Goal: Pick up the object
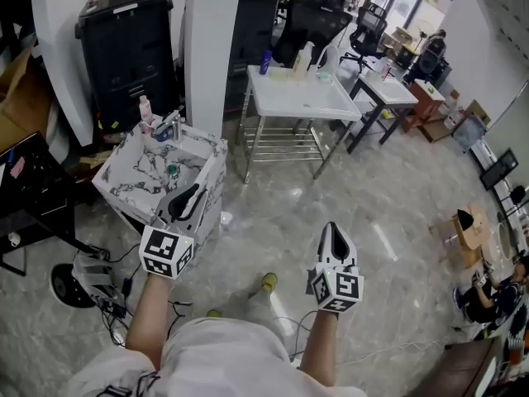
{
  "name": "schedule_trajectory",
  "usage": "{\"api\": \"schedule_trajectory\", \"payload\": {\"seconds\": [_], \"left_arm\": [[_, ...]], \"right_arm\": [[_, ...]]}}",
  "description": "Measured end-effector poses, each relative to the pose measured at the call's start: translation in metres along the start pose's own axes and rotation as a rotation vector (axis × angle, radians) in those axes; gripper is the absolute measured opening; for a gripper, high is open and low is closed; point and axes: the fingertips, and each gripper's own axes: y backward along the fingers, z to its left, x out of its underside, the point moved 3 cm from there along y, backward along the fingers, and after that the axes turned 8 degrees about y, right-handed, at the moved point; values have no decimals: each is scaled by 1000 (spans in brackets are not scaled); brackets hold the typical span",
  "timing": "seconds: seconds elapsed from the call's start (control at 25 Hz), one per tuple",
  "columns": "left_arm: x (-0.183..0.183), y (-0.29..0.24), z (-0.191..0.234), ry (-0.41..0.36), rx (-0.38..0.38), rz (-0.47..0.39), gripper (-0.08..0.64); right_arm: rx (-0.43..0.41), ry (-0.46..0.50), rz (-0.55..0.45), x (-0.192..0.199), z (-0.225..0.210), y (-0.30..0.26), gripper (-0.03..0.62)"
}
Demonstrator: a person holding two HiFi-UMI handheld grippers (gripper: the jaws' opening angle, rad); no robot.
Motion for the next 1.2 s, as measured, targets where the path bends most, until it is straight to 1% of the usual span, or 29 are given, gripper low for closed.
{"api": "schedule_trajectory", "payload": {"seconds": [0.16, 0.36, 0.6, 0.76, 0.92, 1.2], "left_arm": [[-2, -26, 8, -8, -16, -2, 69], [-3, -68, 16, -19, -38, 9, 69], [14, -121, 19, -20, -51, 47, 69], [20, -166, 25, -19, -63, 64, 69], [19, -220, 24, -25, -70, 70, 69], [6, -327, 2, -35, -75, 55, 69]], "right_arm": [[-22, -7, -13, 2, -11, -33, 8], [-44, -11, -2, 9, -34, -77, 8], [-64, -24, 11, 28, -63, -128, 8], [-73, -38, 20, 40, -86, -167, 8], [-78, -51, 13, 45, -119, -209, 8], [-81, -58, -1, 44, -204, -279, 8]]}}
